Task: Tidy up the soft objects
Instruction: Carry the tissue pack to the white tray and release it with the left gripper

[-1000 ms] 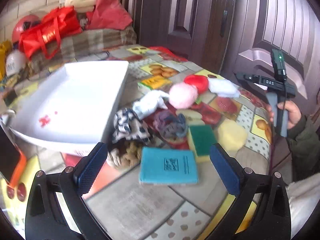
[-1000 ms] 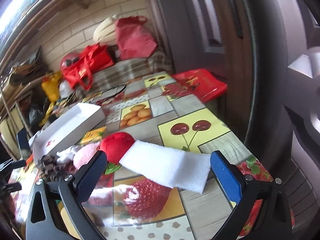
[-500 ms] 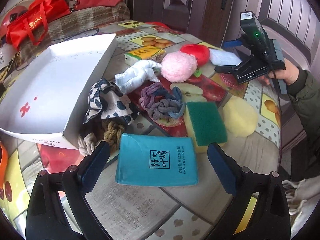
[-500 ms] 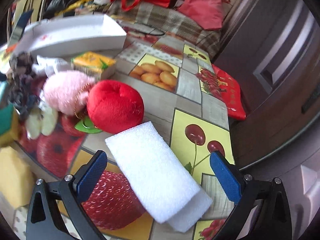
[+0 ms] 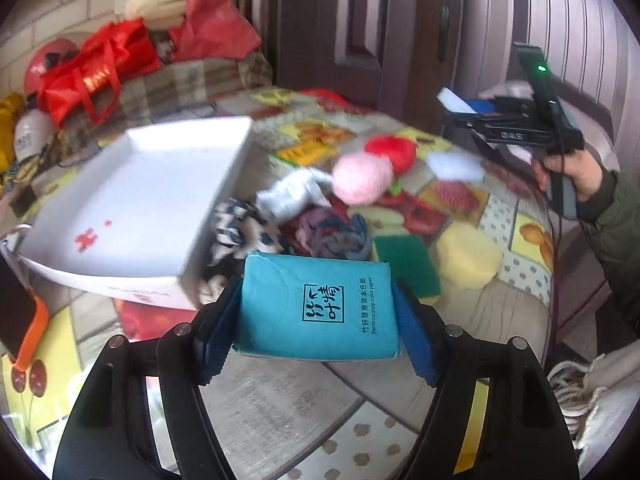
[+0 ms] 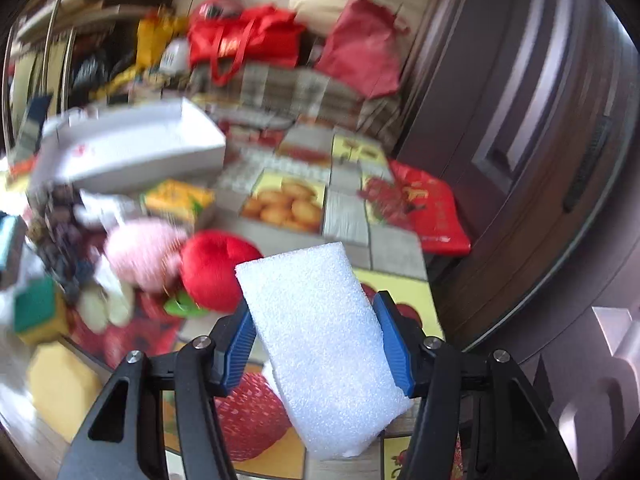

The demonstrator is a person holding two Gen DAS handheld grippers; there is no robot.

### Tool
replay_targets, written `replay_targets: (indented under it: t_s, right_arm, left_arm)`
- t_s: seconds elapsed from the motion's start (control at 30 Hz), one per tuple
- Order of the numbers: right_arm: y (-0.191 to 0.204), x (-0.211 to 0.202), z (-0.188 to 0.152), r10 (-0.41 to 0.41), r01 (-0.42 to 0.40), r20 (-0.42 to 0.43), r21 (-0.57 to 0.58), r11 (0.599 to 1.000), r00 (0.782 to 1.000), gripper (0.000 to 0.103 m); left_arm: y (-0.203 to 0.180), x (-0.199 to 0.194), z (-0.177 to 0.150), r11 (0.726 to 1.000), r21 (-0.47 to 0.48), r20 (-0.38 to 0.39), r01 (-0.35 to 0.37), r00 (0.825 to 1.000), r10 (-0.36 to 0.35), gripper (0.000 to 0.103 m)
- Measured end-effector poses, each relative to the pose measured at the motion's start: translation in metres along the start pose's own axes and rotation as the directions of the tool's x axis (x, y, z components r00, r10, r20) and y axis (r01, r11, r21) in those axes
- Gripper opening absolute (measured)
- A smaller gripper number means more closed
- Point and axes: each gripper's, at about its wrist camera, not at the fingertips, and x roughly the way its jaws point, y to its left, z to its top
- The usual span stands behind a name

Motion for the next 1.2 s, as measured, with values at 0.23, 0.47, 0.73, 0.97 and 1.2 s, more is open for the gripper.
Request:
replay_targets:
  t_s: [0.23, 0.47, 0.73, 0.97, 1.2]
  right_arm:
    - [0.030, -0.053, 0.005, 0.284, -0.349, 0.268, 0.237, 0.907, 0.921, 0.059]
    - [0.086, -0.020, 0.002, 0.419, -0.519, 0.329, 0.337, 0.785, 0.846, 0.059]
    - [0.147, -0.001, 0.009, 0.445, -0.536, 0.314, 0.325, 0.779, 0.838, 0.059]
    - [0.192, 0.007, 0.030, 0.404, -0.469, 0.301, 0.185, 0.864, 0.864, 0.058]
    - [0.223, 0.036, 0.049, 0.348, -0.390, 0.267, 0.122, 0.913, 0.899, 0.058]
  left_arm:
    - [0.047, -0.042, -0.012, 0.958, -0.175, 0.218, -0.226, 0.940, 0.262, 0.073]
    - [0.082, -0.052, -0.017, 0.901, -0.277, 0.264, -0.335, 0.875, 0.406, 0.073]
    - [0.098, -0.031, -0.009, 0.889, -0.263, 0.269, -0.374, 0.857, 0.440, 0.073]
    - [0.119, -0.020, 0.004, 0.872, -0.277, 0.294, -0.404, 0.828, 0.478, 0.073]
    - [0.143, -0.003, 0.020, 0.854, -0.280, 0.284, -0.439, 0.812, 0.510, 0.074]
